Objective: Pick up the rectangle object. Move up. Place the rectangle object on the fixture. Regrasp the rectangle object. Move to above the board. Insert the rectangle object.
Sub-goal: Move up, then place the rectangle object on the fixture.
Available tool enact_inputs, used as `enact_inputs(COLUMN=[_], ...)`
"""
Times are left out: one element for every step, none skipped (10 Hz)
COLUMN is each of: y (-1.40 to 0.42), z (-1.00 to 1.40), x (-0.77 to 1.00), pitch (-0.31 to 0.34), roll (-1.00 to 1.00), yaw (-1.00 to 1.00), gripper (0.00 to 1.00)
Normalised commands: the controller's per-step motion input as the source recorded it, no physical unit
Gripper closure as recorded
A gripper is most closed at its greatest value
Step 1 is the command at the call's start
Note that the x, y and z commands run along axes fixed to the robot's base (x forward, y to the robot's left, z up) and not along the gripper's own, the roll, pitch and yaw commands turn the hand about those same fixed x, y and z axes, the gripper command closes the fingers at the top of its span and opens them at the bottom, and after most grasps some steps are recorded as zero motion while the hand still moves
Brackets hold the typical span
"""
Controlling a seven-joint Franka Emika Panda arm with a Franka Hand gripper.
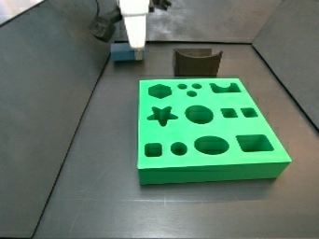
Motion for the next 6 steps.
enact_inputs(y=[0.05,0.03,0.01,0.01,0.00,0.00], z=[0.62,0.49,0.30,0.21,1.00,1.00], x=[0.00,-0.01,-0.02,-0.03,0.00,0.00], pitch=[0.043,0.048,0.048,0.052,0.000,0.007], roll=[0.03,0.04,0.06,0.07,0.00,0.00], yaw=[0.02,0.00,-0.01,-0.02,0.00,0.00], gripper=[1.00,1.00,1.00,1.00,1.00,1.00])
